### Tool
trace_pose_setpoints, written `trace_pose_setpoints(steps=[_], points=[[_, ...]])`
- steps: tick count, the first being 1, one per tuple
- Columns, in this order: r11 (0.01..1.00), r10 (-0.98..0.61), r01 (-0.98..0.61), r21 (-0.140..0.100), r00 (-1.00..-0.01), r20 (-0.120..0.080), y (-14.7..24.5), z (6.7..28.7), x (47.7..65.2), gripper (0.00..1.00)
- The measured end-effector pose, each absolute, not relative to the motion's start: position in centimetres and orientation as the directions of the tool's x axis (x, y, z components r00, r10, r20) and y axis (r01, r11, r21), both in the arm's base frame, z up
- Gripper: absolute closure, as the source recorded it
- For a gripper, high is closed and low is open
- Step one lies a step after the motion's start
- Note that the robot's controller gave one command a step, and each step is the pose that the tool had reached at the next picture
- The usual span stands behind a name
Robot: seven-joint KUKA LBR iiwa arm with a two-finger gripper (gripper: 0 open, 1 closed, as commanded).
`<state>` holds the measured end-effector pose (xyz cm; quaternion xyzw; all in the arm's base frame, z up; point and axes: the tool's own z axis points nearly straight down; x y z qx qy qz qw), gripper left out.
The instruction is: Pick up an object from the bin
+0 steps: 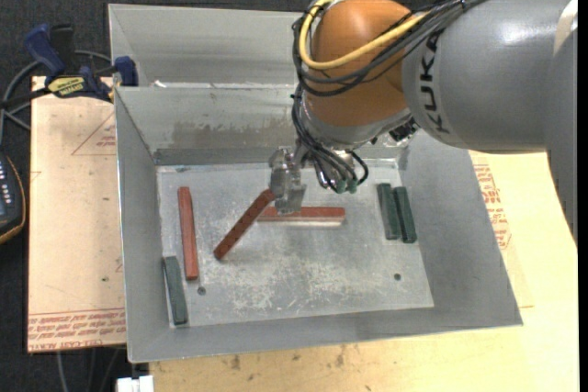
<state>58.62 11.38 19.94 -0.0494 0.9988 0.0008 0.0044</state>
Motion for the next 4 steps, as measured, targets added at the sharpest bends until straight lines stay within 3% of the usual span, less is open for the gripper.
trace_pose_setpoints(steps=[1, 2, 3, 4], points=[[0.995, -0.098, -0.098, 0.001, -0.995, -0.003, 11.4, 19.7, 58.5, 0.0], [0.993, -0.121, -0.121, -0.001, -0.993, 0.006, 4.1, 8.5, 59.3, 0.0], [0.989, -0.147, -0.147, -0.001, -0.989, -0.007, 1.6, 6.9, 65.3, 0.0], [0.989, -0.149, -0.149, 0.001, -0.989, -0.004, 1.8, 7.1, 65.2, 1.0]])
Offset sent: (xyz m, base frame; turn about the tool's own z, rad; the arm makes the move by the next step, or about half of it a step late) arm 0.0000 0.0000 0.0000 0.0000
